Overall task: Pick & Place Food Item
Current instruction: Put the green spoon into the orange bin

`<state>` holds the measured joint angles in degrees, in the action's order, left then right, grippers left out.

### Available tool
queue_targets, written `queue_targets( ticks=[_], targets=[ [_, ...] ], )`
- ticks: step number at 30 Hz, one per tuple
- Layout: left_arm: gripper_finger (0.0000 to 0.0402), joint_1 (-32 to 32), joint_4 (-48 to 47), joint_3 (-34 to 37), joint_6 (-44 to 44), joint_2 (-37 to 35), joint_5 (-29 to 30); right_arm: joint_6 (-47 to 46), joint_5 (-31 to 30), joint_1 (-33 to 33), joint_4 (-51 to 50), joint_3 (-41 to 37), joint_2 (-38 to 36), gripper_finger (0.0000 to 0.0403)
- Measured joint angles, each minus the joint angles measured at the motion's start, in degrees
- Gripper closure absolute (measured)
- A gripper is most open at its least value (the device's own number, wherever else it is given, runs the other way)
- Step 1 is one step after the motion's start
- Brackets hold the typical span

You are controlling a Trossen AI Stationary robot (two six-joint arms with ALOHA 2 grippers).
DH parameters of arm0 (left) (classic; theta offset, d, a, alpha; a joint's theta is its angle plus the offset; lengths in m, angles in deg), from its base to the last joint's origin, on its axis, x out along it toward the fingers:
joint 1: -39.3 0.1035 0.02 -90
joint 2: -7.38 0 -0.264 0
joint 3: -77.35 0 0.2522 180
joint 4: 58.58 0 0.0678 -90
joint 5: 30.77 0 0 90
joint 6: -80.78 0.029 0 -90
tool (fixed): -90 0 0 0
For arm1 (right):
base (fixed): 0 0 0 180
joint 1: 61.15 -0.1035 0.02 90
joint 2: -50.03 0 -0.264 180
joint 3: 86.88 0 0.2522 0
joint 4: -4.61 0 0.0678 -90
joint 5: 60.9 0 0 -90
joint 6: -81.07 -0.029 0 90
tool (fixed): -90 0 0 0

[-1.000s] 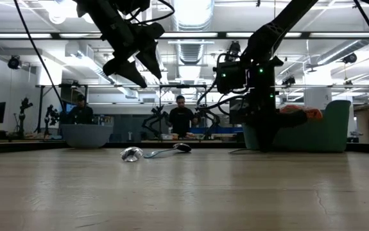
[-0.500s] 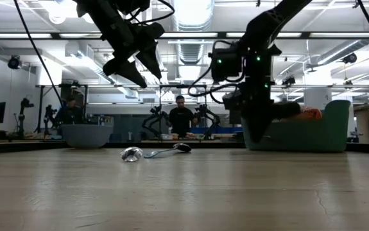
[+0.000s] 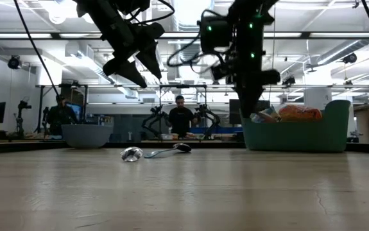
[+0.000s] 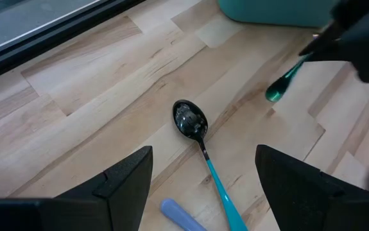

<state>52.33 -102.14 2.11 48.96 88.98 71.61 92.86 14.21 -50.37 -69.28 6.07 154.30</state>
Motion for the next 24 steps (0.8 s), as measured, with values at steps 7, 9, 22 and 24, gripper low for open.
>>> queue_targets(
  ticks=[7, 9, 22, 24],
  targets=[
    [0.0122, 0.0, 0.0, 0.0, 0.0, 0.0, 0.0, -8.7, 2.0, -4.3, -5.7, 4.9, -0.1, 0.0388],
    [0.0122, 0.0, 0.0, 0.0, 0.0, 0.0, 0.0, -10.5, 2.3, -6.0, -7.2, 5.4, -0.7, 0.0388],
    [0.0122, 0.0, 0.0, 0.0, 0.0, 0.0, 0.0, -38.1, 2.8, -22.2, -8.7, 3.9, -12.8, 0.0388],
    [0.0122, 0.0, 0.0, 0.0, 0.0, 0.0, 0.0, -44.1, 1.6, -25.2, -8.8, 3.9, -14.5, 0.0388]
  ],
)
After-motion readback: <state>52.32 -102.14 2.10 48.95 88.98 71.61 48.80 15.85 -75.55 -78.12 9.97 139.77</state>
